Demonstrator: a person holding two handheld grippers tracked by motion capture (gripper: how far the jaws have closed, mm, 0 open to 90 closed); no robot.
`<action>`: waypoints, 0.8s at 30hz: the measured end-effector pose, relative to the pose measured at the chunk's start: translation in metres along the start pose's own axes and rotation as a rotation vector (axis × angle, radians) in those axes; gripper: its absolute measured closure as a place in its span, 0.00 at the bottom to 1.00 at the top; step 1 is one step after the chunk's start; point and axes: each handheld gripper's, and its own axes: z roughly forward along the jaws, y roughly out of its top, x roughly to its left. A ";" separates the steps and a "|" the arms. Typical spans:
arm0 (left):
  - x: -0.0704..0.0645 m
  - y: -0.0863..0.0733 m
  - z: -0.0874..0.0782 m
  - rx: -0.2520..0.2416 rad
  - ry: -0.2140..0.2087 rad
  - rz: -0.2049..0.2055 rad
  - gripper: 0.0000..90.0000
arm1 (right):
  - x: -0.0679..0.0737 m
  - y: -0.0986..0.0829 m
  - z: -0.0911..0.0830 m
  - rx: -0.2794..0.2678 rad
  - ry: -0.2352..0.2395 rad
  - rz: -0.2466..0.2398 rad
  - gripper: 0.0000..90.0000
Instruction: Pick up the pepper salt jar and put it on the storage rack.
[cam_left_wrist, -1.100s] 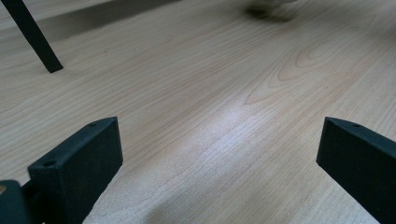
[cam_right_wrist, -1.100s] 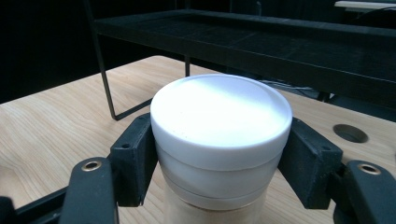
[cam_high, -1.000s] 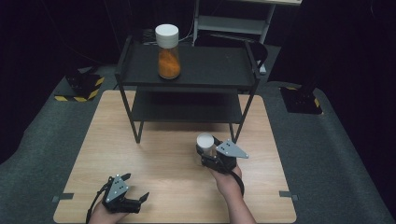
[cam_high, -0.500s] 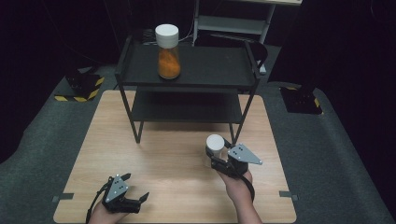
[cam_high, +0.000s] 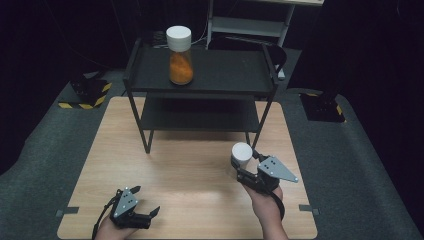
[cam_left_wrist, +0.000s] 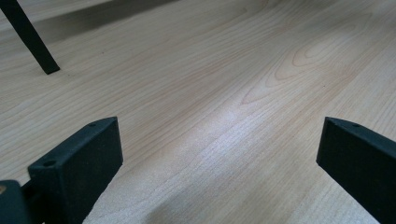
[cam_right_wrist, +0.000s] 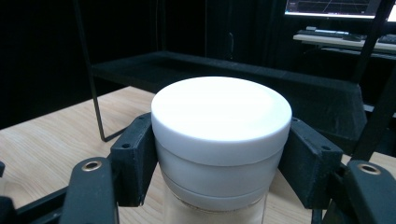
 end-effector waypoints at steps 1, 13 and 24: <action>0.000 0.000 0.000 -0.001 0.000 0.000 0.01 | 0.001 0.003 -0.003 -0.005 -0.002 -0.003 0.38; 0.000 0.000 0.000 -0.002 -0.001 -0.001 0.01 | 0.002 0.027 -0.015 -0.038 -0.004 -0.014 0.38; 0.001 -0.001 -0.001 -0.002 -0.002 -0.005 0.01 | 0.001 0.054 -0.019 -0.065 -0.003 -0.010 0.38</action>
